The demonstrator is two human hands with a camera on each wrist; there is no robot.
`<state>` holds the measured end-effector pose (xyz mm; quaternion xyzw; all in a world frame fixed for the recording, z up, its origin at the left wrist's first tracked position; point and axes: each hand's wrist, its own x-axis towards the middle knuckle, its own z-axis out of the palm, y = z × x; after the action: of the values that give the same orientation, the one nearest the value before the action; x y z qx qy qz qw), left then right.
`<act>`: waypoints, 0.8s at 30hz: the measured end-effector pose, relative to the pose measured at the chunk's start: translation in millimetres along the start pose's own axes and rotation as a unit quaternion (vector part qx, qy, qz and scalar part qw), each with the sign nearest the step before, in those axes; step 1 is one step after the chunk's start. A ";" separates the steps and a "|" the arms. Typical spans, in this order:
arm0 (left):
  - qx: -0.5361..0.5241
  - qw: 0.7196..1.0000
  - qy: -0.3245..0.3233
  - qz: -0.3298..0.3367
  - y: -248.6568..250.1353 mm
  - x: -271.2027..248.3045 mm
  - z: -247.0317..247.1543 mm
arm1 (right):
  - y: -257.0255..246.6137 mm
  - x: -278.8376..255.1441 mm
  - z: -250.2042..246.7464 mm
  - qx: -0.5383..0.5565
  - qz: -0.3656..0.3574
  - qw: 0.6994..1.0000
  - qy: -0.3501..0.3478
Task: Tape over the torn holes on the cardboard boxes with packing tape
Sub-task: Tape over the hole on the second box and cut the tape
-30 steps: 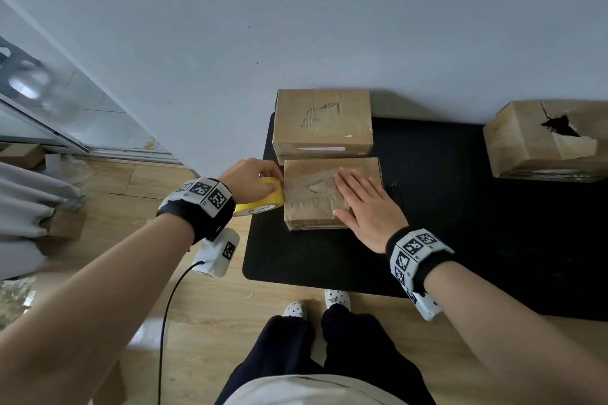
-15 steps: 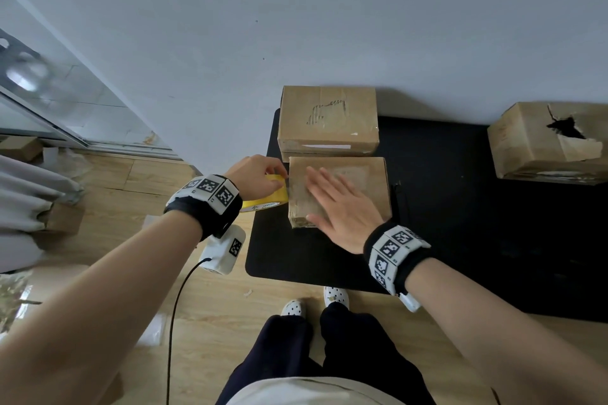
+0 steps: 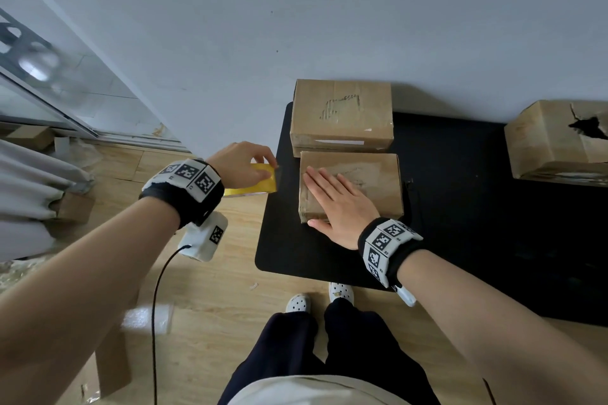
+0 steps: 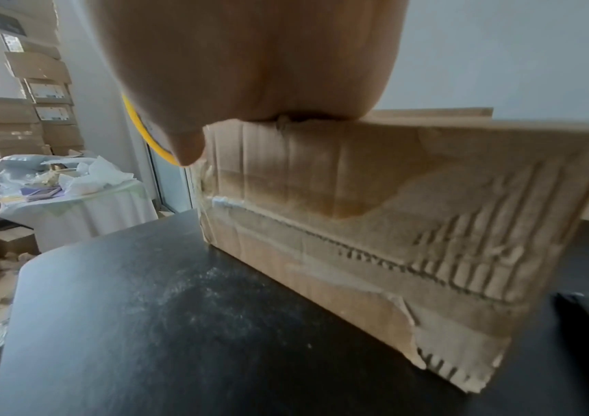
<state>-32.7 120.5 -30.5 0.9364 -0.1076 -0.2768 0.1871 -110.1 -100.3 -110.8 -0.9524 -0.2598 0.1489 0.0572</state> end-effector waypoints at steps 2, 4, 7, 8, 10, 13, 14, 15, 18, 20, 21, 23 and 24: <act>-0.045 0.999 0.011 0.012 2.1 -4.6 1.8 | -4.6 4.3 -4.5 0.021 0.014 1.000 -0.007; -0.074 0.997 0.017 0.025 4.9 -9.8 2.8 | -7.3 7.8 -15.5 0.084 0.024 0.996 -0.023; -0.096 0.994 0.023 0.054 11.3 -18.6 1.4 | -7.4 7.8 -42.5 0.273 0.078 0.959 0.005; -0.097 0.993 0.022 0.067 14.3 -21.0 0.6 | -8.8 6.6 -52.3 0.343 0.106 0.933 0.032; -0.094 0.991 0.016 0.090 20.0 -24.0 -0.8 | -13.8 5.2 -68.7 0.464 0.150 0.871 0.063; -0.098 0.988 0.012 0.120 28.2 -27.3 -4.7 | -20.5 4.3 -82.2 0.539 0.178 0.819 0.083; -0.104 0.986 0.013 0.130 30.8 -28.6 -6.4 | -21.3 3.5 -84.4 0.552 0.184 0.808 0.092; -0.110 0.984 0.016 0.139 33.7 -30.1 -8.5 | -21.4 2.5 -85.8 0.563 0.191 0.797 0.104; -0.119 0.982 0.017 0.147 39.3 -34.7 -15.5 | -24.1 -1.7 -91.1 0.580 0.201 0.775 0.151; -0.140 0.982 -0.004 0.130 37.4 -35.3 -19.4 | -24.9 -3.4 -94.9 0.577 0.204 0.775 0.159; -0.146 0.983 -0.017 0.111 35.4 -36.1 -21.4 | -24.5 -4.3 -95.8 0.578 0.210 0.772 0.161; -0.160 0.984 -0.047 0.070 32.4 -38.3 -24.7 | -22.5 -7.2 -95.9 0.606 0.225 0.743 0.174; -0.170 0.981 -0.063 0.063 31.3 -39.9 -25.7 | -21.6 -9.6 -95.7 0.621 0.228 0.728 0.182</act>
<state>-54.4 111.8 21.4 0.8631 -0.1293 -0.3370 0.3533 -98.3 -89.6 -13.5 -0.7438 0.1312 0.1097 0.6461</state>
